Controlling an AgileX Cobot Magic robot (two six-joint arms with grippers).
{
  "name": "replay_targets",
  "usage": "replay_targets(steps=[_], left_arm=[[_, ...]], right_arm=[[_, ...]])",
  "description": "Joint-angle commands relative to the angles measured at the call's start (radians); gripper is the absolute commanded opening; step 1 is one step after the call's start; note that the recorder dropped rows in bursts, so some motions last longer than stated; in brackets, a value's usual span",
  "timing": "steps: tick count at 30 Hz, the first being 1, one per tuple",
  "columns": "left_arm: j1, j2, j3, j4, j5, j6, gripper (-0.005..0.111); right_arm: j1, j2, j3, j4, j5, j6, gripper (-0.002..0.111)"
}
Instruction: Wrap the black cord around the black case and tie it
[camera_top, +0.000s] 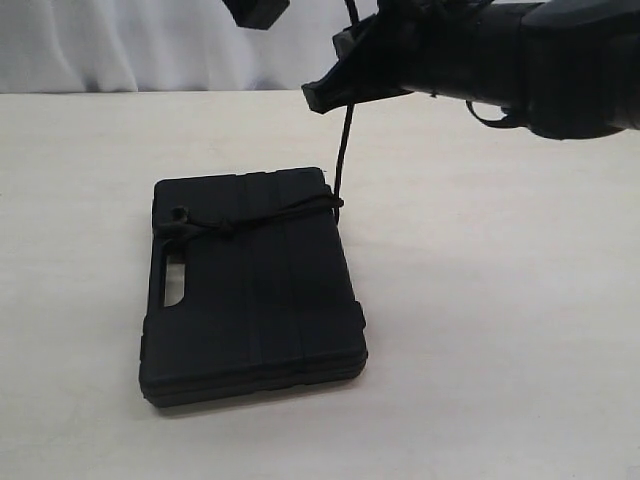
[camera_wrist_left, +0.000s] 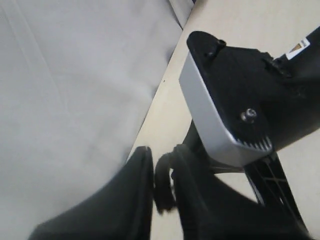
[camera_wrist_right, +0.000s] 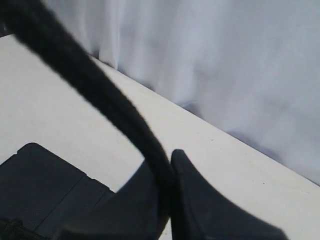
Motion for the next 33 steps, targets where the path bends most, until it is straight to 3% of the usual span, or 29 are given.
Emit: replay_targets(steps=[1, 2, 3, 7, 9, 11, 14, 17, 22, 24, 33], left_arm=[[-0.003, -0.007, -0.007, 0.002, 0.026, 0.024, 0.053], [-0.003, -0.009, -0.007, 0.015, 0.026, 0.024, 0.065], [-0.003, -0.011, -0.007, 0.047, 0.021, 0.022, 0.068], [-0.003, -0.010, -0.007, 0.048, 0.019, 0.017, 0.068], [-0.003, -0.010, -0.007, 0.046, 0.021, -0.014, 0.068], [-0.003, -0.010, -0.007, 0.046, 0.023, -0.026, 0.067], [-0.003, -0.010, -0.007, 0.046, 0.021, -0.026, 0.067], [-0.003, -0.010, -0.007, 0.046, 0.015, -0.026, 0.067], [-0.003, -0.010, -0.007, 0.046, 0.015, -0.026, 0.067], [-0.003, -0.010, -0.007, 0.046, 0.017, -0.026, 0.067], [-0.003, -0.002, -0.007, 0.046, 0.012, -0.026, 0.067]], right_arm=[[-0.003, -0.002, 0.008, -0.004, -0.026, -0.007, 0.004], [-0.003, -0.006, 0.026, -0.004, -0.062, -0.024, 0.004], [-0.003, -0.006, 0.044, -0.004, -0.122, -0.028, 0.004], [-0.027, -0.010, 0.084, 0.066, -0.473, -0.031, 0.004], [-0.072, -0.010, 0.089, 0.146, -0.553, -0.065, 0.004], [-0.116, -0.010, 0.089, 0.303, -0.568, -0.139, 0.004], [-0.136, -0.011, 0.126, 0.316, -0.570, -0.158, 0.012], [-0.134, -0.013, 0.170, 0.316, -0.535, -0.158, 0.026], [-0.128, -0.013, 0.184, 0.316, -0.467, -0.124, 0.062], [-0.129, -0.020, 0.186, 0.316, -0.476, -0.124, 0.071], [-0.129, -0.124, 0.189, 0.316, -0.488, -0.119, 0.072]])
